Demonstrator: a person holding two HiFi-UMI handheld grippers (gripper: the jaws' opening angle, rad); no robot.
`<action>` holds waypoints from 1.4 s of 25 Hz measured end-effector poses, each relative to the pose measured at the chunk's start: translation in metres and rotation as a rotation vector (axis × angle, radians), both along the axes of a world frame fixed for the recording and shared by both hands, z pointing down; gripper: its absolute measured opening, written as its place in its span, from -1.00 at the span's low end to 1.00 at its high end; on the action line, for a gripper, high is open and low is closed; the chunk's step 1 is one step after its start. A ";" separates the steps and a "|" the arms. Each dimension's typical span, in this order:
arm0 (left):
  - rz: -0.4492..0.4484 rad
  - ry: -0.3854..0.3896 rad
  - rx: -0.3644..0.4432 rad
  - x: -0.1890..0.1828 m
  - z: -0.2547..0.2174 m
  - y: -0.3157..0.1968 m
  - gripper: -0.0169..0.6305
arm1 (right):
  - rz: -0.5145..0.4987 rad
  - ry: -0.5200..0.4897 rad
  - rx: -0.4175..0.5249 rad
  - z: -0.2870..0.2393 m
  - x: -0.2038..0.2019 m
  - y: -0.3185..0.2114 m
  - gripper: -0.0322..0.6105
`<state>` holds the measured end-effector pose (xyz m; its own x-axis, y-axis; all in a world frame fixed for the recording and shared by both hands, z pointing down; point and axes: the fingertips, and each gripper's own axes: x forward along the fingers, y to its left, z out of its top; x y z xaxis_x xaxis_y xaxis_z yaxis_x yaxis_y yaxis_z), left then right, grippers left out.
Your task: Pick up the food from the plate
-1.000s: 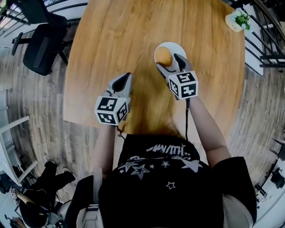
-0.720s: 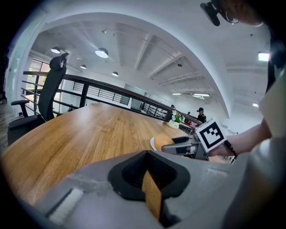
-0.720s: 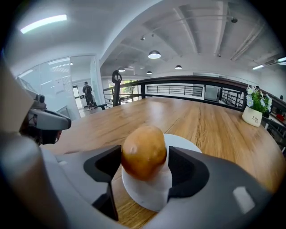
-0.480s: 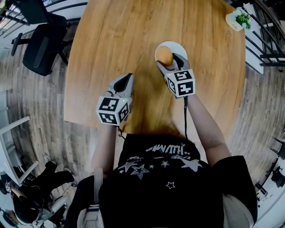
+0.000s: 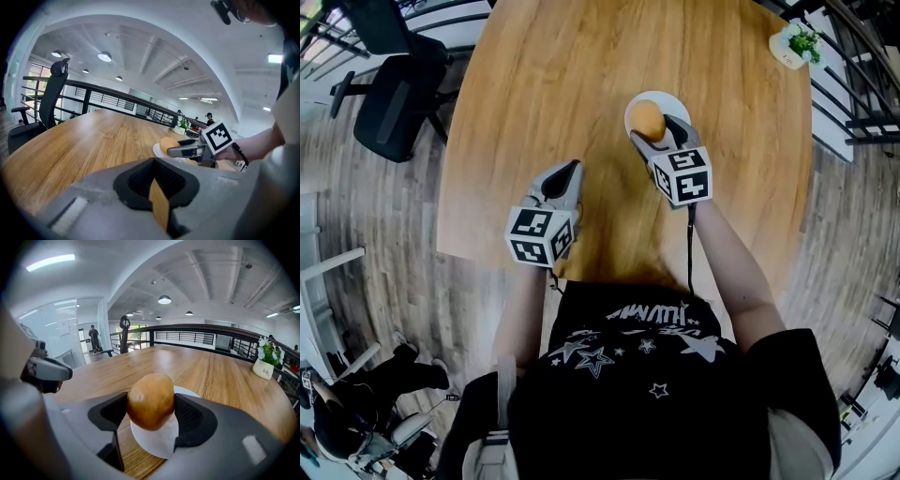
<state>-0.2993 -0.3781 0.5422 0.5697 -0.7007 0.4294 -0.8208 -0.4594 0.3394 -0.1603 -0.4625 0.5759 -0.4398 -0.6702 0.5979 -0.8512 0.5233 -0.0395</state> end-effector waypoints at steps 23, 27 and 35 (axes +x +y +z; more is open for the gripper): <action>-0.027 -0.038 0.125 0.016 -0.051 0.049 -0.94 | 0.017 -0.138 0.119 -0.086 0.040 0.042 0.09; -0.049 -0.048 0.133 0.028 -0.058 0.063 -0.94 | 0.010 -0.180 0.126 -0.097 0.057 0.057 0.09; -0.098 -0.053 0.153 0.068 -0.070 0.094 -0.94 | -0.027 -0.195 0.145 -0.108 0.108 0.086 0.09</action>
